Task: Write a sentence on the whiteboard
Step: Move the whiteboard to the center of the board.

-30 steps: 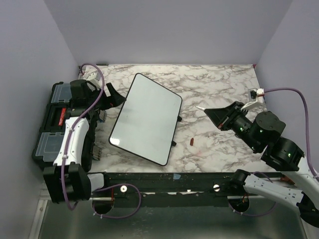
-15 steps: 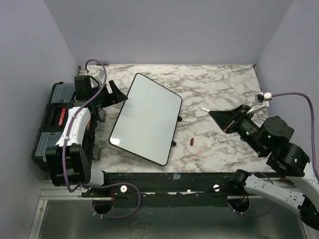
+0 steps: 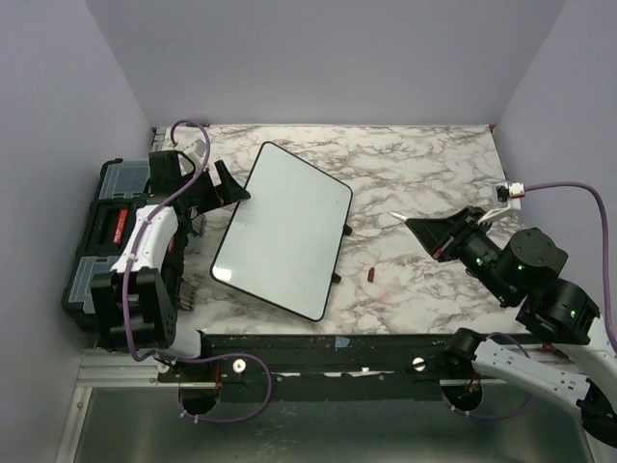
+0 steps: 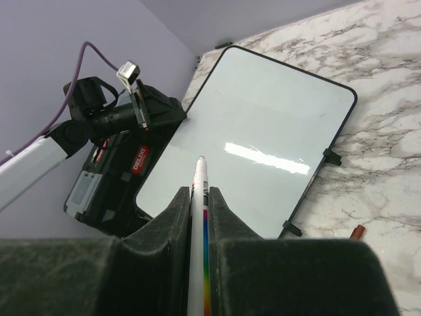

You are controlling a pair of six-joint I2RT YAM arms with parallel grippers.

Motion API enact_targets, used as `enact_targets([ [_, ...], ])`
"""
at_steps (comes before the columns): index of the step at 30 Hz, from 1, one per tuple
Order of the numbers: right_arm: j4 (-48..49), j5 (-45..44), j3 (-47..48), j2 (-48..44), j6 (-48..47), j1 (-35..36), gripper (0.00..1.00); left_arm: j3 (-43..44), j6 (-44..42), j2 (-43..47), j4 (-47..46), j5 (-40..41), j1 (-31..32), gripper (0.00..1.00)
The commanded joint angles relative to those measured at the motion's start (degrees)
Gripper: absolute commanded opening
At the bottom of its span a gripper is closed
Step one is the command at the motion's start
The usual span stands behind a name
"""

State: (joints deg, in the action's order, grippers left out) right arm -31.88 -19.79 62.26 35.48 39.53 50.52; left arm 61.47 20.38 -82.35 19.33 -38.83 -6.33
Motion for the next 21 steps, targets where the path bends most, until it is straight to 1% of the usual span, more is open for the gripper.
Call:
enact_targets([
  [1, -1.0, -1.6, -0.7, -0.6, -1.4, -0.1, 0.01, -0.7, -1.0, -1.8, -1.4, -2.8, -0.4, 0.89],
  [3, -1.0, -1.6, -0.7, -0.6, -1.6, -0.1, 0.01, -1.0, -0.6, -2.2, -2.0, -3.9, -0.3, 0.84],
  [7, -1.0, -1.7, -1.0, -0.6, -1.6, -0.1, 0.01, -0.9, -0.7, -3.4, -2.7, -6.3, 0.8, 0.72],
  [10, -0.9, -1.6, -1.3, -0.7, -1.6, -0.1, 0.01, -0.1, -1.8, -4.3, -2.4, -9.0, 2.0, 0.66],
  [15, -1.2, -1.5, -1.2, -0.9, -1.8, -0.1, 0.01, 2.0, -3.2, -5.8, -0.7, -9.4, 3.4, 0.53],
  [21, -1.6, -1.7, -1.3, -1.1, -1.9, -0.1, 0.00, 6.3, -7.0, -8.7, 3.6, -9.0, 6.1, 0.50],
])
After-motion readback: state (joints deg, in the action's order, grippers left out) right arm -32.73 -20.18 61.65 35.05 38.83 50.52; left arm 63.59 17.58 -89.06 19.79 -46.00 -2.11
